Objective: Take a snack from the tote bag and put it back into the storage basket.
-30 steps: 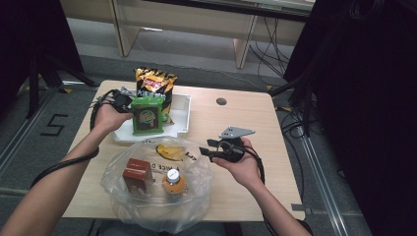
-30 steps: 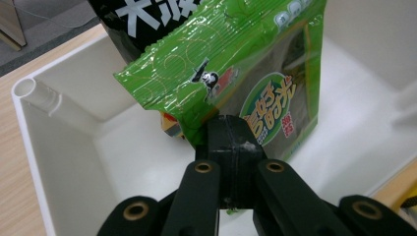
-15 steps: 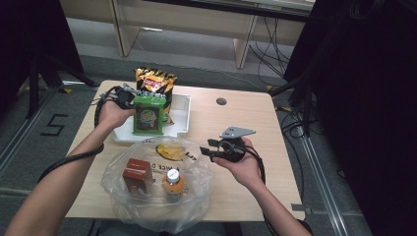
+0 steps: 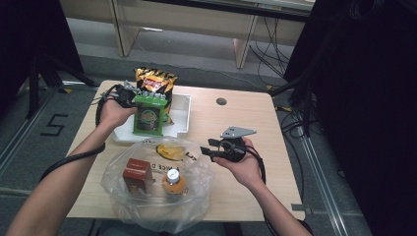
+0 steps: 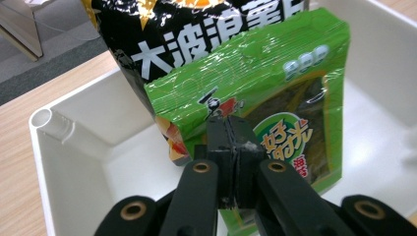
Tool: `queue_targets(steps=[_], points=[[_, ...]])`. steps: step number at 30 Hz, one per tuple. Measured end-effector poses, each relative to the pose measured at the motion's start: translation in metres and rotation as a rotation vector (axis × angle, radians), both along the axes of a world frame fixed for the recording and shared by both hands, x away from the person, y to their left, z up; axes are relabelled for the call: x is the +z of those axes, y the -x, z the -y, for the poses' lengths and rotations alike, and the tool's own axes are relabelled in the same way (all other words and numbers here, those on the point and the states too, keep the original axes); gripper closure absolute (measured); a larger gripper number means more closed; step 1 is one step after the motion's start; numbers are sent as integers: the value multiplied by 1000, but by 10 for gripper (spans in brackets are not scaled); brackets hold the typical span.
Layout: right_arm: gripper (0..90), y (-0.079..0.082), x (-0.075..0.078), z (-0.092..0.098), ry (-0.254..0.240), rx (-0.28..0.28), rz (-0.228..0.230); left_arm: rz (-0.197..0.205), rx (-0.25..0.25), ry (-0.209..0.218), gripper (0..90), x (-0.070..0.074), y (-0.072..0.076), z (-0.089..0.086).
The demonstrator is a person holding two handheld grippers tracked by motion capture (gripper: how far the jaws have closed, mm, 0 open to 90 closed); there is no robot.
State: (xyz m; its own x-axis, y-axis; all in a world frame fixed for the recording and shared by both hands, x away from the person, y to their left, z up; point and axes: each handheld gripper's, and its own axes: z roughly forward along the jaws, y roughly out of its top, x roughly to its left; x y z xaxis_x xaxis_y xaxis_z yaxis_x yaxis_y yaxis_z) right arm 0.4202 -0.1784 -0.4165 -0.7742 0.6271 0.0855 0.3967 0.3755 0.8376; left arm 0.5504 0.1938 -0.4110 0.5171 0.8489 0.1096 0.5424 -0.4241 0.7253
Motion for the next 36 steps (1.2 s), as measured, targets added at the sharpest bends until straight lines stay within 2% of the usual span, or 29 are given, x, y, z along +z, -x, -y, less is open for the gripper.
queue_targets(steps=[3, 4, 6, 7, 9, 10, 11, 12, 13, 14, 15, 16, 17, 18, 19, 20, 21, 22, 23, 25, 28, 32, 33, 35, 36], points=[[543, 0, 0, 0, 7, -2, 14, 6, -4, 10, 848, 2, 4, 0], [542, 1, 0, -1, -7, -10, -9, 18, -10, 24, 839, 5, 10, -2], [542, 1, 1, 0, -6, -7, -1, 17, -17, 42, 817, 7, 17, -5], [541, 2, 2, -1, -10, -13, -11, 19, -18, 49, 804, 9, 21, -7], [540, 1, 2, -1, -7, -9, 5, 24, -13, 78, 773, 11, 30, -11], [539, 1, 3, 0, 6, -1, -6, 22, -16, 87, 758, 12, 35, -13], [538, 2, 3, -1, -4, 0, -10, 29, -6, 104, 738, 13, 39, -15], [538, 2, 3, -1, -4, 0, -10, 29, -6, 104, 720, 13, 39, -15], [537, 0, 3, -2, 0, 11, 20, 22, -12, 114, 706, 15, 48, -20], [536, 1, 3, -2, -5, 1, 16, 24, -10, 130, 690, 16, 53, -22], [536, 2, 3, -3, -14, 7, -1, 27, -5, 142, 674, 17, 57, -25], [536, 1, 4, -3, -9, 24, 2, 30, 1, 150, 656, 18, 62, -27], [535, 4, 5, -4, -16, -11, -21, 31, 1, 159, 640, 18, 66, -30], [534, 4, 5, -4, -16, -12, -11, 33, 5, 172, 625, 19, 70, -32], [533, 5, 6, -5, -16, -14, -25, 33, 5, 172, 608, 19, 70, -32], [532, 4, 5, -6, -20, -8, -11, 38, 9, 199, 592, 21, 79, -38], [532, 5, 6, -5, -15, -7, -19, 38, 9, 199, 578, 21, 79, -38], [532, 5, 6, -6, -22, -9, -15, 45, 15, 222, 563, 24, 88, -42], [531, 3, 7, -5, -13, 12, -5, 45, 15, 222, 548, 24, 88, -42], [530, 4, 9, -5, -16, 12, -3, 62, 15, 254, 523, 26, 106, -45], [528, 7, 11, -6, -25, -1, 2, 81, 16, 280, 498, 27, 125, -49], [523, 6, 13, -6, -27, 28, 13, 90, 19, 303, 476, 24, 143, -53], [521, 7, 13, -8, -41, 27, 3, 96, 24, 314, 465, 20, 154, -55], [519, 10, 15, -8, -33, 18, 0, 133, 66, 364, 460, 16, 165, -56], [518, 13, 15, -8, -38, 21, -11, 134, 76, 369, 450, 14, 170, -57]])
